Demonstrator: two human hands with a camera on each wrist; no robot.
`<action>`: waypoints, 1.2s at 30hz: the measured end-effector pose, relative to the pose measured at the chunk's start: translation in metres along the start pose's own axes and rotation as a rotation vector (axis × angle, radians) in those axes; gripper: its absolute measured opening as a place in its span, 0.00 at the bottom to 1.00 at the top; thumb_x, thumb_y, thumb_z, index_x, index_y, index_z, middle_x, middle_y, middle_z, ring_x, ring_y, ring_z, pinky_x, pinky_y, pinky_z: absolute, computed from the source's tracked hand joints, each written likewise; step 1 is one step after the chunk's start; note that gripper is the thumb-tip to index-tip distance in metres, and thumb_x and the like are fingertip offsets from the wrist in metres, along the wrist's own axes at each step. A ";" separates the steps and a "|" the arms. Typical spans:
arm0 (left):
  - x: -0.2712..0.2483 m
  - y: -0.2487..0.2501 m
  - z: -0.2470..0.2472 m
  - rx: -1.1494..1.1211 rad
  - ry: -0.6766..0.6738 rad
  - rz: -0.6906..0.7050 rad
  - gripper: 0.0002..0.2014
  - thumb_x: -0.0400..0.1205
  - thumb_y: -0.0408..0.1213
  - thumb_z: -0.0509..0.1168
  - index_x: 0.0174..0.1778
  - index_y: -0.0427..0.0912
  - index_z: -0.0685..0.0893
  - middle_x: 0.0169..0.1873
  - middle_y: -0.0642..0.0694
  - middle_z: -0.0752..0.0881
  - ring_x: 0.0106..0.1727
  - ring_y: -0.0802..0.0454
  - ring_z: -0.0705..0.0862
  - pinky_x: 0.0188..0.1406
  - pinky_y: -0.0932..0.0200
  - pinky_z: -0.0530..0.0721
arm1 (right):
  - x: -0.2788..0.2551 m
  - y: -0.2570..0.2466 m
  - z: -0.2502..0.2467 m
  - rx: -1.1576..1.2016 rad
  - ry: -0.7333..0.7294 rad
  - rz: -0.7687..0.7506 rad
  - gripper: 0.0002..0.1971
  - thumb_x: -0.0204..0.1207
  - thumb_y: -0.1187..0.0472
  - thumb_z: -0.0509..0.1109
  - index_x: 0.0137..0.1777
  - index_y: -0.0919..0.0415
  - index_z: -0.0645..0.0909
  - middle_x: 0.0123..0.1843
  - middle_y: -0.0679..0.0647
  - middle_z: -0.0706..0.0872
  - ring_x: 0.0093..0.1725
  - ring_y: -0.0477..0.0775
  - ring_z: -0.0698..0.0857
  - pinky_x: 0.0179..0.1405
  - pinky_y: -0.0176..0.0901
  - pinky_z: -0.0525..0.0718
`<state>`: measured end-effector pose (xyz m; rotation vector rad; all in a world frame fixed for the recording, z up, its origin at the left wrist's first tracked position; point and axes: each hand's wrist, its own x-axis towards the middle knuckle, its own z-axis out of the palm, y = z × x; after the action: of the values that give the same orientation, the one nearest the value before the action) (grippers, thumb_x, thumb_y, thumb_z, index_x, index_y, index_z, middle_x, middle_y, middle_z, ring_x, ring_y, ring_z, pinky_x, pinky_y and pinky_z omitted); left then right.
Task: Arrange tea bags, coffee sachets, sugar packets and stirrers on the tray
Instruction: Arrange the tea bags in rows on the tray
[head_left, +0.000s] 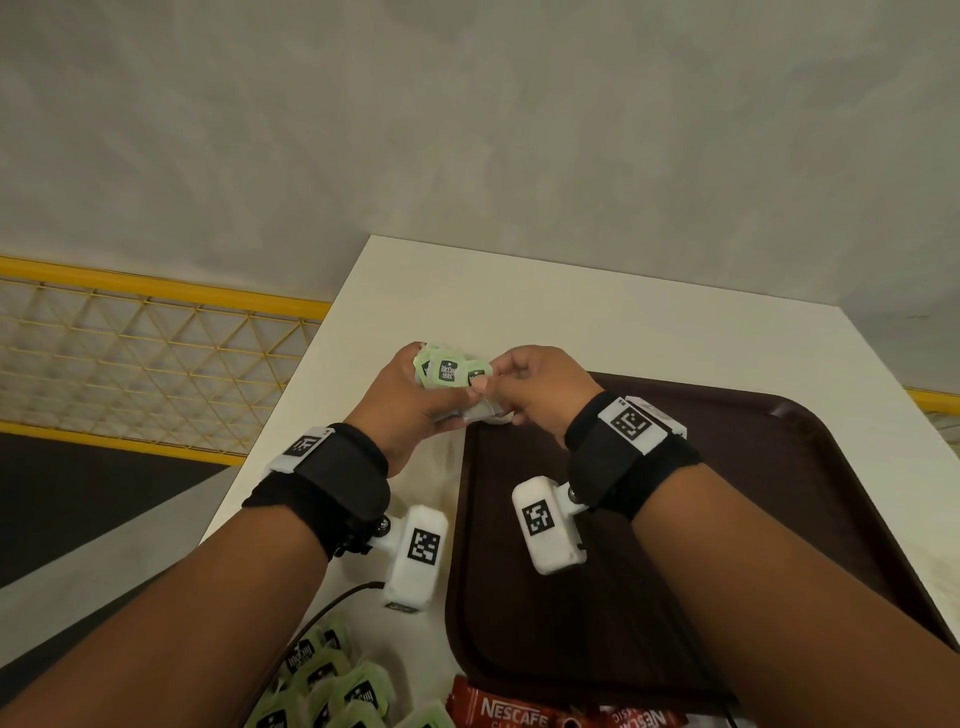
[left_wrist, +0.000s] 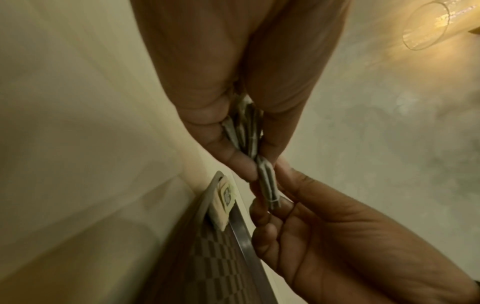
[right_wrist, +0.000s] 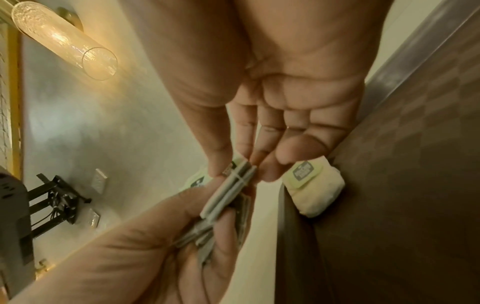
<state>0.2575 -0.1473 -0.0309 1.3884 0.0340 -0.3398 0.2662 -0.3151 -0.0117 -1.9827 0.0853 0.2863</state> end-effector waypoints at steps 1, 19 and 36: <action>0.000 0.000 0.001 0.010 -0.011 -0.001 0.26 0.75 0.26 0.76 0.67 0.40 0.75 0.61 0.36 0.86 0.59 0.39 0.88 0.53 0.46 0.90 | 0.000 0.003 -0.001 0.032 0.013 0.003 0.07 0.73 0.59 0.78 0.47 0.58 0.84 0.45 0.58 0.89 0.36 0.49 0.85 0.26 0.35 0.79; -0.005 0.001 -0.010 -0.249 0.029 -0.158 0.13 0.85 0.31 0.63 0.65 0.39 0.75 0.61 0.32 0.82 0.55 0.40 0.88 0.44 0.54 0.90 | 0.007 0.028 0.002 0.162 0.177 0.252 0.06 0.76 0.71 0.73 0.42 0.64 0.79 0.36 0.62 0.86 0.31 0.53 0.85 0.36 0.42 0.88; -0.010 -0.001 -0.002 -0.152 -0.014 -0.078 0.26 0.78 0.23 0.72 0.71 0.34 0.73 0.66 0.31 0.83 0.59 0.39 0.88 0.50 0.53 0.90 | -0.013 -0.001 0.014 0.128 0.078 -0.039 0.06 0.74 0.61 0.77 0.45 0.62 0.85 0.37 0.60 0.86 0.29 0.49 0.81 0.25 0.37 0.79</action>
<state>0.2483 -0.1433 -0.0303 1.2358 0.1008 -0.4034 0.2513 -0.3027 -0.0128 -1.8660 0.1123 0.1739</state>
